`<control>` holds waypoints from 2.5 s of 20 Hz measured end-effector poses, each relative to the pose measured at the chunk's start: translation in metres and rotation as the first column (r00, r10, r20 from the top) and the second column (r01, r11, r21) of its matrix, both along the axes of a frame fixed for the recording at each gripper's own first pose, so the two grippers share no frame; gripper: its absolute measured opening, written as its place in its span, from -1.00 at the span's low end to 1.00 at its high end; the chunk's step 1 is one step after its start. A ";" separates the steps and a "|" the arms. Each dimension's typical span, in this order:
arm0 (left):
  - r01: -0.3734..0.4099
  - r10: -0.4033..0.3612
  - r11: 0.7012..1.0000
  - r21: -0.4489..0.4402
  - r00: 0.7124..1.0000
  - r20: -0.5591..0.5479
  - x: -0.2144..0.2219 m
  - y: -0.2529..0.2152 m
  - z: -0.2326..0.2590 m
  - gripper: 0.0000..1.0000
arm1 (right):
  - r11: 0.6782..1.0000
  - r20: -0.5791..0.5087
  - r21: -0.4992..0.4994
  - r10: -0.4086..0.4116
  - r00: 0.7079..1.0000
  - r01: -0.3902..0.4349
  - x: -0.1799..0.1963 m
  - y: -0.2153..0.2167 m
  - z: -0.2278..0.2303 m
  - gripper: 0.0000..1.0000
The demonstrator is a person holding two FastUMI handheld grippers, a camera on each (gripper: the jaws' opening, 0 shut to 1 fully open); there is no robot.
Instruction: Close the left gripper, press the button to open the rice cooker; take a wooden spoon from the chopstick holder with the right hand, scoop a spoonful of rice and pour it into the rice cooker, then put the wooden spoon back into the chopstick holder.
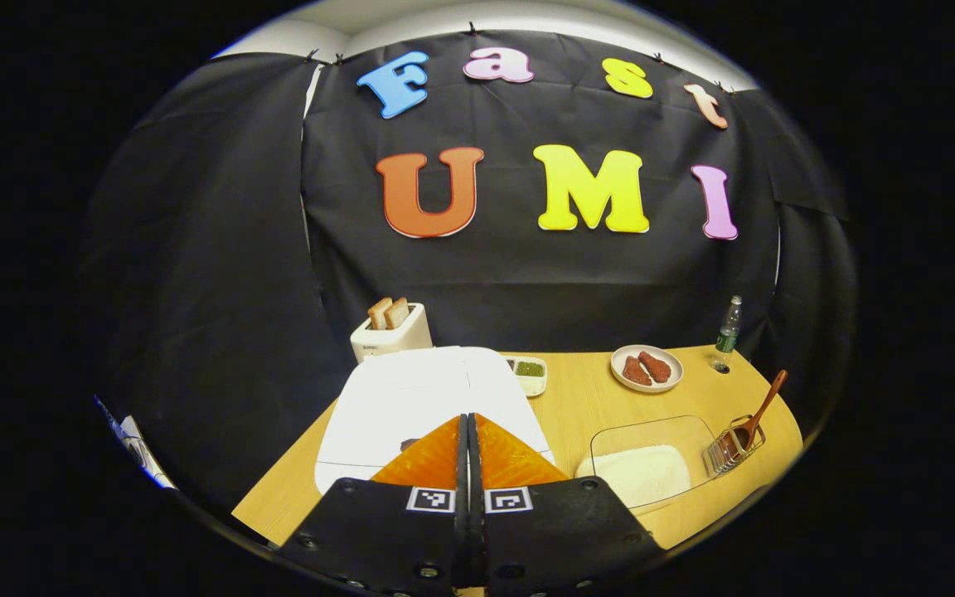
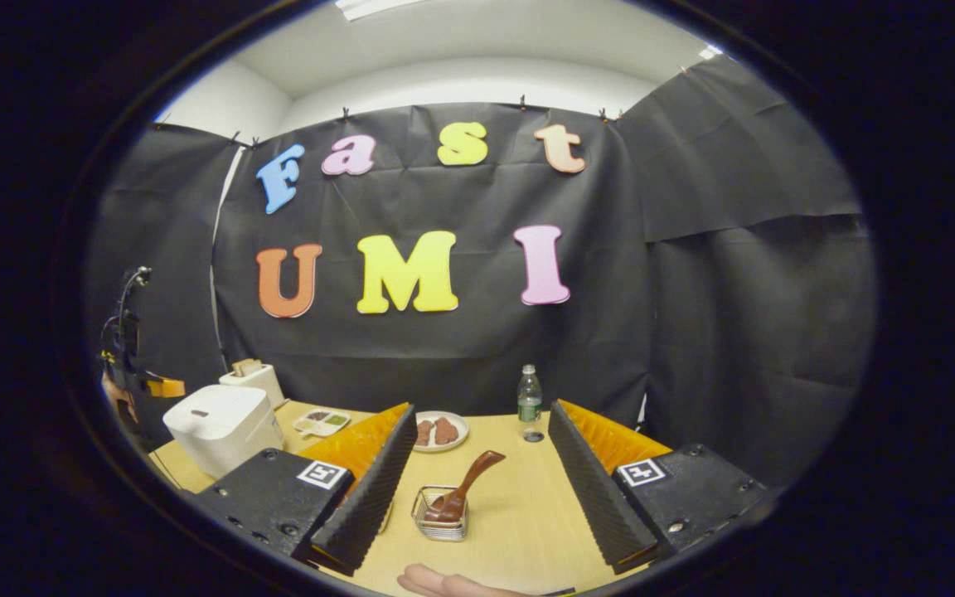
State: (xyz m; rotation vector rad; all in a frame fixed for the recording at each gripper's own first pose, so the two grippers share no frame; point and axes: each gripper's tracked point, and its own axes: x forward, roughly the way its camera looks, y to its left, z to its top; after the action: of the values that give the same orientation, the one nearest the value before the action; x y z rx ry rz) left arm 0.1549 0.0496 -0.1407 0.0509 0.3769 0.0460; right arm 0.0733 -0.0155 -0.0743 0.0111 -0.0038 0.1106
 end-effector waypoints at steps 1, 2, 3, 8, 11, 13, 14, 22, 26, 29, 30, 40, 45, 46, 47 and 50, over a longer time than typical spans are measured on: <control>-0.015 0.015 1.000 -0.006 1.000 -0.013 0.008 0.004 -0.006 -1.00 | 1.000 0.024 -0.008 -0.011 1.000 0.012 0.005 -0.005 0.002 1.00; -0.018 0.018 1.000 -0.012 0.999 -0.030 0.014 0.004 -0.014 -1.00 | 1.000 0.037 -0.014 -0.027 0.999 0.027 0.010 -0.012 0.002 1.00; -0.023 0.022 1.000 -0.011 0.999 -0.045 0.020 0.005 -0.022 -1.00 | 0.999 0.031 -0.018 -0.030 0.999 0.031 0.014 -0.014 -0.001 1.00; -0.076 0.076 0.997 0.001 0.993 -0.087 0.026 0.024 -0.039 -1.00 | 1.000 0.015 -0.022 -0.019 1.000 0.019 0.020 -0.016 -0.010 1.00; -0.072 0.070 0.997 -0.011 0.988 -0.135 0.022 0.025 -0.054 -1.00 | 1.000 0.029 -0.025 0.003 1.000 -0.002 0.011 -0.014 -0.009 1.00; -0.064 0.064 0.998 0.010 0.990 -0.122 0.019 0.025 -0.054 -1.00 | 0.999 0.055 -0.032 0.003 0.998 -0.002 0.003 -0.017 -0.002 1.00; -0.067 0.068 0.998 0.014 0.990 -0.125 0.019 0.025 -0.055 -1.00 | 0.999 0.064 -0.042 0.006 0.998 -0.004 -0.003 -0.018 -0.002 1.00; -0.085 0.073 0.993 -0.084 0.989 -0.127 0.021 0.026 -0.056 -1.00 | 0.998 0.063 -0.064 0.006 0.998 -0.002 -0.029 -0.026 -0.002 1.00; -0.090 0.083 0.992 -0.094 0.994 -0.076 0.017 0.029 -0.032 -1.00 | 0.998 0.041 -0.057 -0.001 0.999 0.003 -0.032 -0.031 -0.009 1.00; -0.101 0.100 0.992 -0.078 0.995 -0.012 0.004 0.035 0.004 -1.00 | 0.999 0.018 -0.051 -0.009 1.000 0.010 -0.030 -0.034 -0.017 1.00; -0.097 0.098 0.991 -0.093 0.995 0.003 -0.008 0.033 0.009 -1.00 | 0.999 0.013 -0.049 -0.014 1.000 0.014 -0.029 -0.035 -0.021 1.00; -0.048 0.055 0.998 -0.048 0.985 0.164 -0.104 0.000 0.049 0.78 | 1.000 -0.075 -0.011 -0.003 0.997 0.002 -0.005 -0.025 -0.057 1.00; -0.040 0.044 0.999 -0.022 0.965 0.258 -0.140 -0.012 0.065 0.91 | 1.000 -0.092 0.014 -0.012 0.996 0.014 0.021 -0.022 -0.073 1.00; -0.031 0.033 0.999 -0.011 0.965 0.260 -0.146 -0.014 0.064 0.91 | 1.000 -0.104 0.020 -0.013 0.995 0.015 0.027 -0.021 -0.079 1.00; -0.026 0.026 1.000 -0.003 0.964 0.263 -0.154 -0.017 0.060 0.90 | 0.999 -0.113 0.030 -0.013 0.993 0.017 0.033 -0.020 -0.085 1.00; -0.028 0.022 0.999 0.018 0.954 0.300 -0.179 -0.020 0.058 0.90 | 0.999 -0.142 0.046 0.001 0.990 0.006 0.054 -0.014 -0.104 1.00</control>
State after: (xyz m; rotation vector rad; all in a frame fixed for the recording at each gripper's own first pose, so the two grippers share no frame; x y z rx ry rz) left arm -0.0243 0.0293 -0.0829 0.0599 0.0731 0.0818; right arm 0.1270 -0.0294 -0.1784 0.0650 0.1360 0.1071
